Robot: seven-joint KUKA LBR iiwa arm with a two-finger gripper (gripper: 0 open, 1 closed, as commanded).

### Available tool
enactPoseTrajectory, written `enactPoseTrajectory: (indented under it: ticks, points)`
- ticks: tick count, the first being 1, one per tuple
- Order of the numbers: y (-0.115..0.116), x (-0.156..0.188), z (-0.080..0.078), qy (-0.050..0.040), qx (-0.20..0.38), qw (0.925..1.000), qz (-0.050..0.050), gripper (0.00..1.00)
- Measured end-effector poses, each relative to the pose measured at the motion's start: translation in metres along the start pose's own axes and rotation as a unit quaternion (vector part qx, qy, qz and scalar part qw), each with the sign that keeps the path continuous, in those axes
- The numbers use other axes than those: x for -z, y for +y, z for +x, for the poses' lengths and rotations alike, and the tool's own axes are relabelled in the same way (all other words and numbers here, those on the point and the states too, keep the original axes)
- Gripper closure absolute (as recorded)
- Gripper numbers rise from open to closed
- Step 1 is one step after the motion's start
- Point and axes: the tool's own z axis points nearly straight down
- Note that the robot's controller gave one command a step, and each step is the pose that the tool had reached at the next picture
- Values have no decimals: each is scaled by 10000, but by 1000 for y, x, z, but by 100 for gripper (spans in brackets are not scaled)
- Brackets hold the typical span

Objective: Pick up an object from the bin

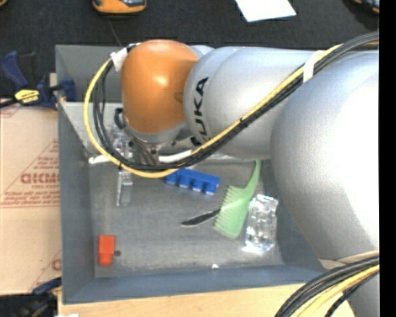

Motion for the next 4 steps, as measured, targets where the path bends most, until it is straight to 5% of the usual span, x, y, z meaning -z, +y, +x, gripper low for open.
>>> enactPoseTrajectory:
  ticks: [1, 2, 3, 4]
  points:
    - [-1, 5, -2, -41, -24, 10000, -9, 0]
    - [-59, -85, -40, -67, 124, 9999, -7, 0]
    - [-65, -112, -45, -52, 158, 9999, -13, 0]
    - [-152, -82, -39, -64, 432, 9990, 5, 0]
